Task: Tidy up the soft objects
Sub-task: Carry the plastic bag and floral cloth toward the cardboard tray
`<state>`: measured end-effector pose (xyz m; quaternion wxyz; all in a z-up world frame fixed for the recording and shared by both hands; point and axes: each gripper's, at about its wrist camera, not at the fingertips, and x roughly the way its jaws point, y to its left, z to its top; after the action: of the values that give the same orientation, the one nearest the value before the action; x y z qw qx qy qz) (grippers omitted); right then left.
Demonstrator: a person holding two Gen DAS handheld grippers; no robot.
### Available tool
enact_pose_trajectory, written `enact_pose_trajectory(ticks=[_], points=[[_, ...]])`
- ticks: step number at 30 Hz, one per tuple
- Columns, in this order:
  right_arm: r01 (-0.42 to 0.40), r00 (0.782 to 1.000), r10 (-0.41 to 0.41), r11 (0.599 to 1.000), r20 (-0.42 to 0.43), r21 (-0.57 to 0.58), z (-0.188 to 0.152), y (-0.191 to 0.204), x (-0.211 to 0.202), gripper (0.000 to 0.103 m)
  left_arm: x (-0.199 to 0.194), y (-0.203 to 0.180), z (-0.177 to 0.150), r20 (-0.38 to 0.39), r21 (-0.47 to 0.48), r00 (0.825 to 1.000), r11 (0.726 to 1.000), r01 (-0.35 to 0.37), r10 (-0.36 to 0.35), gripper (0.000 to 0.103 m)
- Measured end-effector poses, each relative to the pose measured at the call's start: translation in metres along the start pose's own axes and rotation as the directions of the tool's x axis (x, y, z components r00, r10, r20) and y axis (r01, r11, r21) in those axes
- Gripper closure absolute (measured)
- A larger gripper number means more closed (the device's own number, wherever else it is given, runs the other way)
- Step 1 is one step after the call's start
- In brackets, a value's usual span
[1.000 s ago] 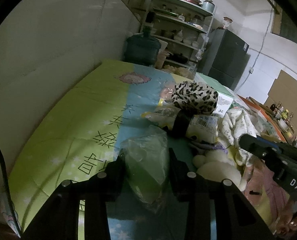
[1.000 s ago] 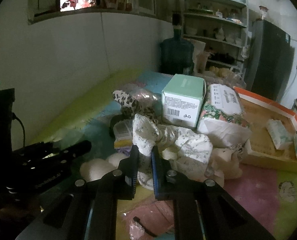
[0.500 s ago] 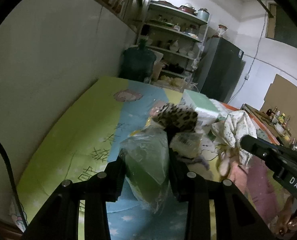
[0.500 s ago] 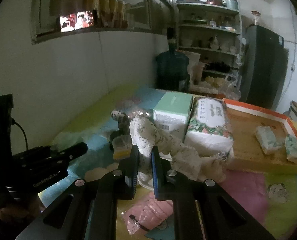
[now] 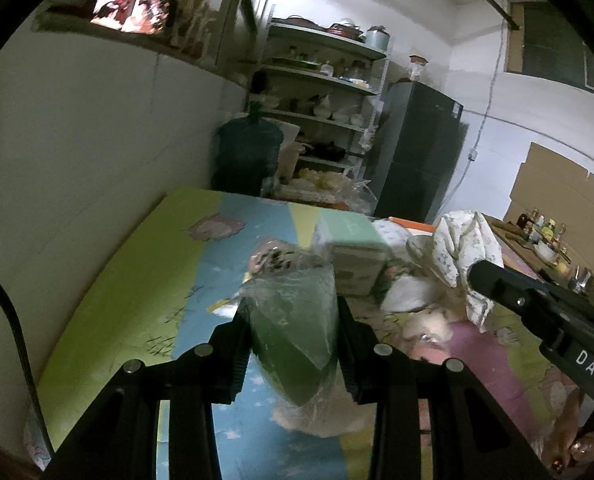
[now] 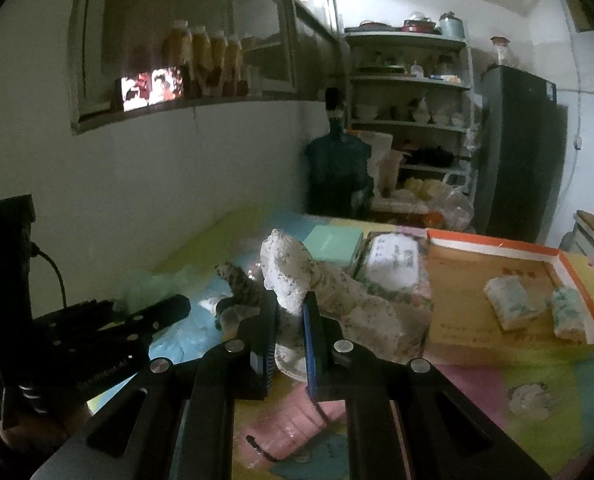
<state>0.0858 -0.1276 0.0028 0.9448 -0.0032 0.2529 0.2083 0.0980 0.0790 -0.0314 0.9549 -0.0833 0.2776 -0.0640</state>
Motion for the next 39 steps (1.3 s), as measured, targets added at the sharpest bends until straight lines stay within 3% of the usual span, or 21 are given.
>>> enact_pose_trajectory(ticks=[24, 39], points=[[0.096, 0.991, -0.105, 0.991, 0.087, 0.095, 0.003, -0.087, -0.050, 0.091, 0.015, -0.111, 0.028, 0.015, 0.162, 0.992, 0.979, 0.120, -0.124, 0.064], [0.183, 0.973, -0.203, 0.969, 0.110, 0.165, -0.002, -0.154, -0.070, 0.091, 0.053, -0.187, 0.045, -0.024, 0.211, 0.981, 0.958, 0.195, -0.194, 0.064]])
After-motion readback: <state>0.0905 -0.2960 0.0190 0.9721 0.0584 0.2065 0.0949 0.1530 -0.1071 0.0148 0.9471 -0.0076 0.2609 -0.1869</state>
